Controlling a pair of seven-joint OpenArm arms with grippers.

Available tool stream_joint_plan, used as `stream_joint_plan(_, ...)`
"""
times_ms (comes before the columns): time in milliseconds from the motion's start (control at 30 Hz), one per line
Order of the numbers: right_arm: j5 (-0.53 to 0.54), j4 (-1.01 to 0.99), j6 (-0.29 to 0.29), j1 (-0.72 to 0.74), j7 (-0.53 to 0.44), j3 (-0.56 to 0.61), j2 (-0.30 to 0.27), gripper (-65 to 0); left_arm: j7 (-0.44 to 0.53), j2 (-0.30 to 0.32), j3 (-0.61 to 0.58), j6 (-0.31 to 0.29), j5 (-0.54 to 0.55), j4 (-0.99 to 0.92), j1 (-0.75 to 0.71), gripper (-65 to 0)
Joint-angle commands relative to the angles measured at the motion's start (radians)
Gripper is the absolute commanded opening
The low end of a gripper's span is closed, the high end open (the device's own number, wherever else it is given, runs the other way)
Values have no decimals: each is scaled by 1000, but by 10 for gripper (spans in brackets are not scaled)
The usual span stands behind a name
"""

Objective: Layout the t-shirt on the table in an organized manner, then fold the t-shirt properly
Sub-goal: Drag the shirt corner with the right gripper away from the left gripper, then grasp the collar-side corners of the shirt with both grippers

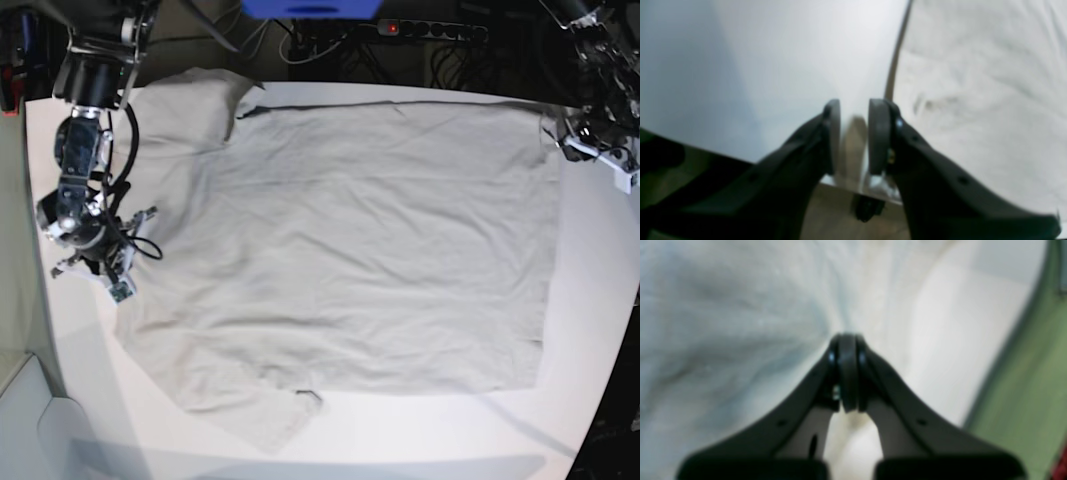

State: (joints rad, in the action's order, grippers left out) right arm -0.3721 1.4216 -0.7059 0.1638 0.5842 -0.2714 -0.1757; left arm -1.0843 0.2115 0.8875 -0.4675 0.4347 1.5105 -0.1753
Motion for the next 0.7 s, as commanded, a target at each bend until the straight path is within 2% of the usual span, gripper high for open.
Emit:
stream_joint_plan(0,5,75,8,6,1,-9,-3,-650,22,22,6,-1,39,42,4,-502)
stream_joint_plan(133,5,298,8,-66,72,-15,26,-650,20,26,8,-1,83,81,-19,-502)
stream_joint_plan(233,6,425,8,-125,168,-10,28,-650,20,26,26,-1,126,134,-53,-502)
stream_joint_plan(367,28,532,8,-208,268,-16,38,-650,-55,19,69,-1,204,213,-88,-482)
stream_joint_plan(467,41,577,8,-272,300,-50,54,-650,-104,16,65,-1,232,292,-129,-385)
stream_joint_plan(600,35,586,8,-321,300,-157,120,-650,-106,6,61,-1,250,359,-191,-215)
stream_joint_plan(667,40,586,8,-341,296,-213,146,-619,-112,4,60,-1,250,356,-201,-132)
